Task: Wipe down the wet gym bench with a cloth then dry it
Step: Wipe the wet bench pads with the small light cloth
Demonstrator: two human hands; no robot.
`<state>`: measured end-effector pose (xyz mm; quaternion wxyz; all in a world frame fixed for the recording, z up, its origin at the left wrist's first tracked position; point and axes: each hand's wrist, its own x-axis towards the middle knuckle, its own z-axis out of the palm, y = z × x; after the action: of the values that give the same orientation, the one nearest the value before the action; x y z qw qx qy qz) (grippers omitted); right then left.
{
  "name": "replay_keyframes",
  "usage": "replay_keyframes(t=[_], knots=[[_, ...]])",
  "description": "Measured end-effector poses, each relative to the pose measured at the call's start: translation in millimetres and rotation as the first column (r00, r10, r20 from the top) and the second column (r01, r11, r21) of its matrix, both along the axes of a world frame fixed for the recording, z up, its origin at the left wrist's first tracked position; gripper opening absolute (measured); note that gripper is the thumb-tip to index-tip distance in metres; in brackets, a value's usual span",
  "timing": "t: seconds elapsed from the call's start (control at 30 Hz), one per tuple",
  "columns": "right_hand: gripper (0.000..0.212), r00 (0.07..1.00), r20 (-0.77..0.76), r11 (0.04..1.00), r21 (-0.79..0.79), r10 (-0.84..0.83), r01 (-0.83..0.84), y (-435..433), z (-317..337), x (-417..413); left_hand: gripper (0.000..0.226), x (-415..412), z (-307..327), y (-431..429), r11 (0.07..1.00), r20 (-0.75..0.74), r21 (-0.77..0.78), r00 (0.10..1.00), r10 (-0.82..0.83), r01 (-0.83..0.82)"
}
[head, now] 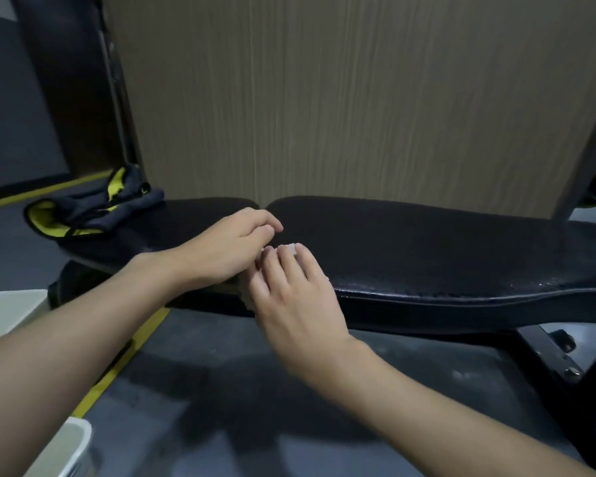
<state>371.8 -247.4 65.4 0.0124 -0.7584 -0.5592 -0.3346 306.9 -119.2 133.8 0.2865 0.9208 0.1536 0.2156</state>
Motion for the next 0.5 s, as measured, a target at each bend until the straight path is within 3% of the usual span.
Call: replay_keyframes(t=[0.23, 0.5], knots=[[0.060, 0.985, -0.167, 0.999, 0.023, -0.035, 0.039, -92.8, 13.7, 62.6, 0.036, 60.0, 8.3, -51.0, 0.988, -0.072, 0.064, 0.988, -0.135, 0.140], [0.061, 0.925, -0.301, 0.964, 0.055, -0.233, 0.261, -228.0, 21.8, 184.3, 0.036, 180.7, 14.7, -160.7, 0.885, -0.219, 0.198, 0.899, -0.379, 0.421]])
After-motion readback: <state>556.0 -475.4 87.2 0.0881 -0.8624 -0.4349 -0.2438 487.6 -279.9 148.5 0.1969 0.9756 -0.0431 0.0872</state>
